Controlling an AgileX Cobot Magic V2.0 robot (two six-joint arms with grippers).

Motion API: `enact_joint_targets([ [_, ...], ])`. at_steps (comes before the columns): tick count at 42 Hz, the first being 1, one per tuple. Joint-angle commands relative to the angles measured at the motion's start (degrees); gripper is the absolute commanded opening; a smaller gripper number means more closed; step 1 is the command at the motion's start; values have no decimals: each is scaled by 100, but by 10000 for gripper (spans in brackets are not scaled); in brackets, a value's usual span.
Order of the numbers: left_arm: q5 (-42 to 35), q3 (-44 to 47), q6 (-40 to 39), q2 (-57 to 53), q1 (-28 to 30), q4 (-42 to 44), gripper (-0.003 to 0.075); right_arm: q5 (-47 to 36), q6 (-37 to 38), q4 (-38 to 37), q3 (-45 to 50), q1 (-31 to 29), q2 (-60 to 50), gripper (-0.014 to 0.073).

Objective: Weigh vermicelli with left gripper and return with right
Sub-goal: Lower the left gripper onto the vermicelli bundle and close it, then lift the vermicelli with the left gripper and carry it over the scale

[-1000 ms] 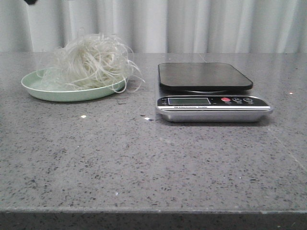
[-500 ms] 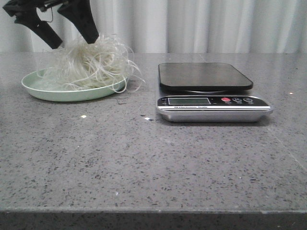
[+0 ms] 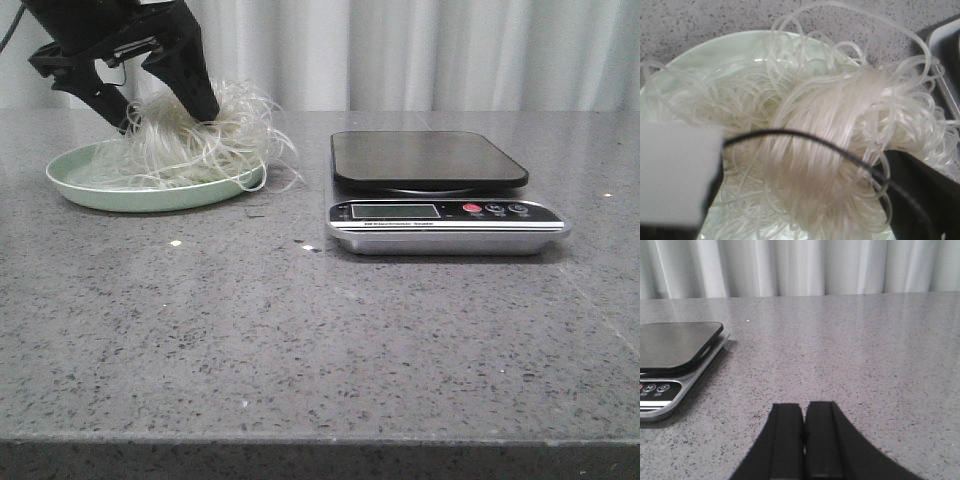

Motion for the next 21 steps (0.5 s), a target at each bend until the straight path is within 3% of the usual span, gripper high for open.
enact_joint_targets([
  [1, -102, -160, 10, -188, -23, -192, 636, -427, -12, -75, -43, -9, -91, 151],
  [7, -6, -160, 10, -175, -23, -192, 501, -427, -12, -75, -43, -9, -91, 151],
  [17, 120, -160, 10, -175, -23, -192, 131, -427, -12, -75, -43, -9, -91, 151],
  [21, 120, -160, 10, -175, -23, -192, 146, -427, -12, -75, -43, -9, -91, 151],
])
